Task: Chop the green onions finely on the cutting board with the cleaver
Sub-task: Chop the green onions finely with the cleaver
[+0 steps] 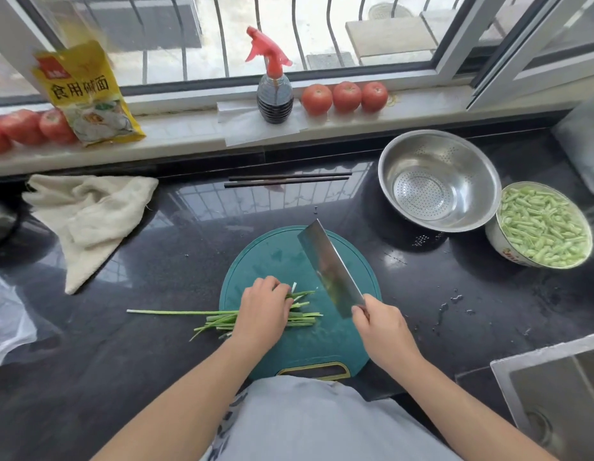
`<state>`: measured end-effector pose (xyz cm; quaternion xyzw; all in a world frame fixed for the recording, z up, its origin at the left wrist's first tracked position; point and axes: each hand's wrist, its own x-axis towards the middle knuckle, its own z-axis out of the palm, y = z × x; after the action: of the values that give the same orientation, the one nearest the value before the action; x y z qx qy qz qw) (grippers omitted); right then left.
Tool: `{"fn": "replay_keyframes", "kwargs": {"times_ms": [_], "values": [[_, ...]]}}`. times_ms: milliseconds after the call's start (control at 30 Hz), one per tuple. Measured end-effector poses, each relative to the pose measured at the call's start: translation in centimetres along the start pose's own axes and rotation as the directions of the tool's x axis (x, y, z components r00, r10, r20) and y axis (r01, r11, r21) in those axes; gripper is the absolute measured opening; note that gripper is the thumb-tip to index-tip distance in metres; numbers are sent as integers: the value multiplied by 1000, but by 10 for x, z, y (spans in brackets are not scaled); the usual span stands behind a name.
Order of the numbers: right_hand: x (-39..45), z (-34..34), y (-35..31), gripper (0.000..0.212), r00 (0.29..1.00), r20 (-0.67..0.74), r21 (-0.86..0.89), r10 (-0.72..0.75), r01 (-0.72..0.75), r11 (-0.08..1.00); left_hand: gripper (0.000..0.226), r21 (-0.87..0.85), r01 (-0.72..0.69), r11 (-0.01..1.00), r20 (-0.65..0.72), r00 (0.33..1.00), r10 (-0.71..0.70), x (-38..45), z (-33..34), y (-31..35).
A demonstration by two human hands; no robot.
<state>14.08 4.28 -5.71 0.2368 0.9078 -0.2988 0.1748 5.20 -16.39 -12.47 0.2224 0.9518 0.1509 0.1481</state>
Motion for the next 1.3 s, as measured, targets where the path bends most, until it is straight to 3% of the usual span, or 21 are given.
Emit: {"fn": "replay_keyframes", "kwargs": {"times_ms": [100,200,300,400,567,667,767,833,1000,1133,1233,1300], "values": [[1,-3,-2,31,1000,-5,10,6,-6,1000,14,-20,47,999,134,990,-44,15,-3,-1],[4,-6,-4,31,1000,-2,17,17,-17,1000,12,-247,231,941,183,965,-189,22,-14,-7],[8,-9,-7,32,999,11,15,33,-33,999,8,-454,373,809,144,927,-347,35,-26,-20],[10,-11,-11,34,999,26,6,47,-48,999,11,-395,404,825,94,911,-401,48,-32,-32],[23,-5,-30,31,999,33,-50,42,-41,998,10,-135,206,969,54,978,-201,55,-20,-31],[30,0,-40,30,1000,19,-86,8,-6,996,11,-182,153,971,-18,987,-159,53,-15,-25],[32,2,-42,30,1000,9,-110,-7,8,994,15,-282,191,940,-84,971,-223,47,-16,-37],[33,3,-37,30,1000,13,-91,4,-2,996,21,-304,203,931,-56,972,-230,41,-18,-48],[33,3,-32,30,1000,16,-73,9,-8,997,53,22,-77,997,92,993,75,41,-12,-47],[30,0,-30,28,1000,4,-79,-14,15,997,24,207,-218,954,78,975,206,56,-12,-35],[27,-4,-25,28,1000,-4,-73,-9,9,997,35,364,-276,890,101,961,257,63,-20,-38],[25,-6,-23,29,1000,-12,-55,-4,3,999,30,453,-309,836,155,951,268,62,-29,-44]]}}
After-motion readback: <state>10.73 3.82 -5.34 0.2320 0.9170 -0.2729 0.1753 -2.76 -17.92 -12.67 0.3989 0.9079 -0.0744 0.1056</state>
